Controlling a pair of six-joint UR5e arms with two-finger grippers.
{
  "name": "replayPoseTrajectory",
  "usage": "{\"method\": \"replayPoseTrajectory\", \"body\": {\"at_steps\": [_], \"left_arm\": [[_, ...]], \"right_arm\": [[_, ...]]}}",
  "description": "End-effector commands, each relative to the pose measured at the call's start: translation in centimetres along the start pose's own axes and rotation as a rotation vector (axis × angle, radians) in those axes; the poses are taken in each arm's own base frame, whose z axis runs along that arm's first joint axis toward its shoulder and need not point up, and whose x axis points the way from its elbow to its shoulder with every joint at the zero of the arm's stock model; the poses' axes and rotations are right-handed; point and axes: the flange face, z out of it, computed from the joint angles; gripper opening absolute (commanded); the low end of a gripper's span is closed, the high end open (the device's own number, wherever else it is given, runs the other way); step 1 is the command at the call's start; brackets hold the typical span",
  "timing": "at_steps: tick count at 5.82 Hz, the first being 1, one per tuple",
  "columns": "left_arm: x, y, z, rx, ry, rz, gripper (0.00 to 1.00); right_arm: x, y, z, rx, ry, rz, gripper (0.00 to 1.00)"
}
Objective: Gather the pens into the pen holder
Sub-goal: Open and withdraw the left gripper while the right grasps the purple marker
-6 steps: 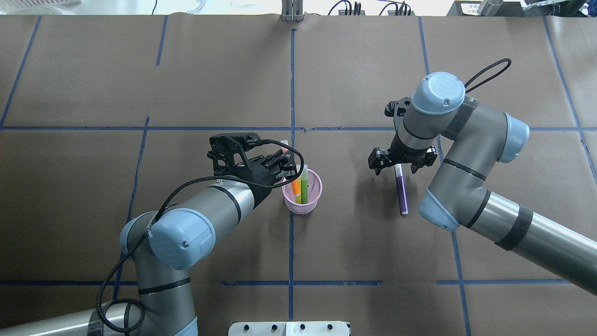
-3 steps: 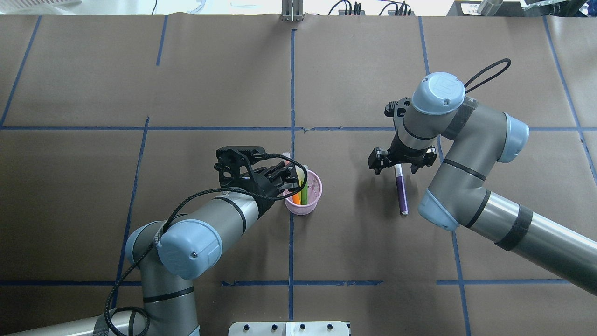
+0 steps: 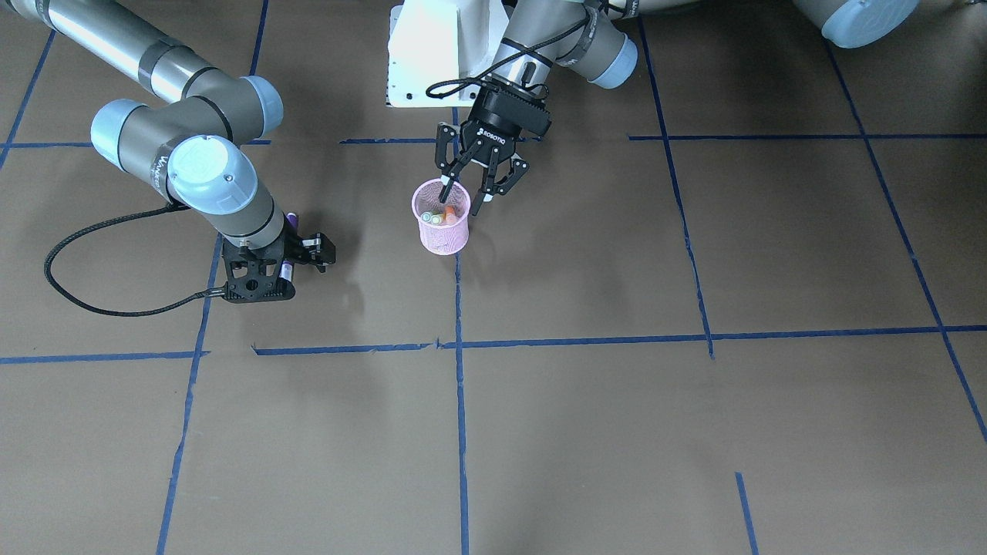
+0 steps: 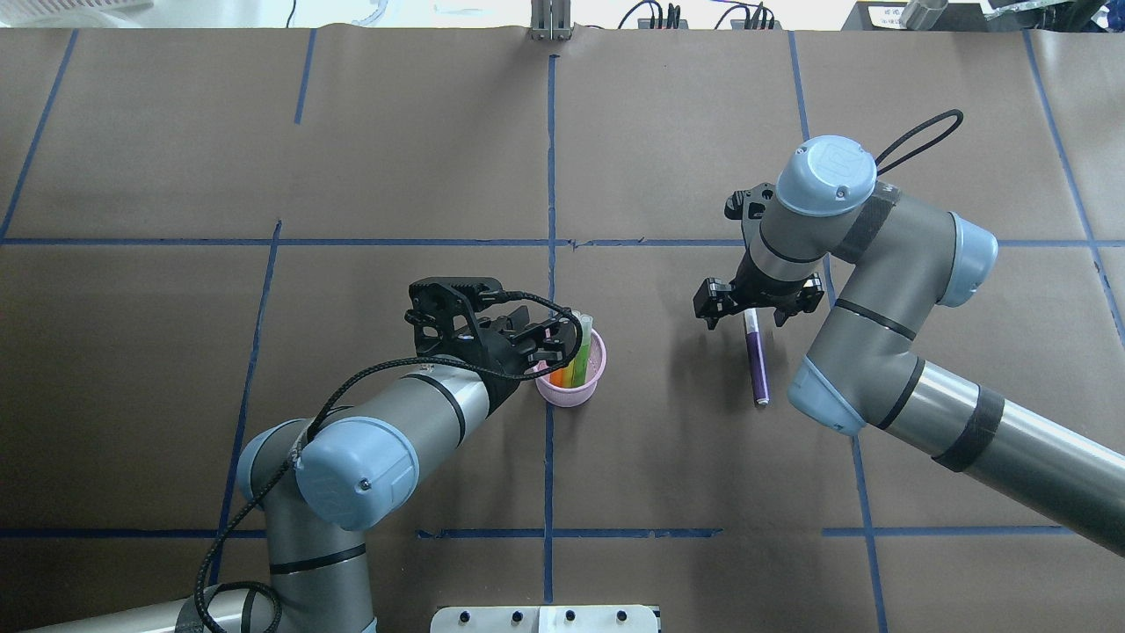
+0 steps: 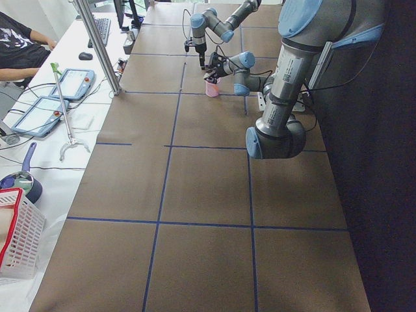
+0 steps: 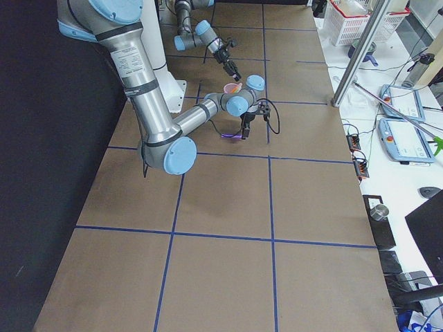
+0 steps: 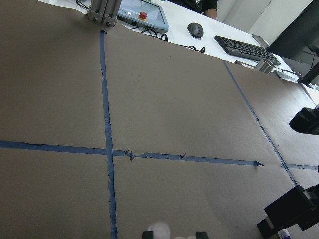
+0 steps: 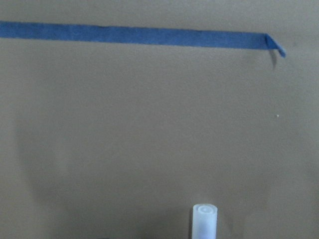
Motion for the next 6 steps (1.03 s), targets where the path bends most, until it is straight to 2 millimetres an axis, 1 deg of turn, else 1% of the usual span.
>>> {"method": "replayPoseTrajectory", "body": {"at_steps": [1, 2, 3, 4, 5, 6], "left_arm": [[0.5, -0.5, -0.4, 0.005, 0.012, -0.003, 1.0], [0.8, -1.4, -1.1, 0.013, 0.025, -0.005, 1.0], [0.5, -2.1, -1.0, 0.015, 0.016, 0.02, 1.0], [-0.3, -3.8, -0.7, 0.022, 0.004, 0.025, 1.0], [-1.8, -7.4, -0.1, -0.063, -0.033, 0.033, 1.0], [-4.0, -12.7, -0.3, -0.151, -0.089, 0.022, 1.0]], "right_arm": [[-0.1, 0.1, 0.2, -0.003, 0.002, 0.038, 1.0], [-0.1, 0.1, 0.1, -0.003, 0.001, 0.045, 1.0], [-0.1, 0.1, 0.2, -0.004, 0.003, 0.048, 0.98], [0.0, 0.1, 0.3, -0.005, 0.004, 0.055, 0.85], [0.0, 0.1, 0.3, -0.005, 0.004, 0.054, 0.65], [0.1, 0.2, 0.4, -0.007, 0.006, 0.054, 0.53]]}}
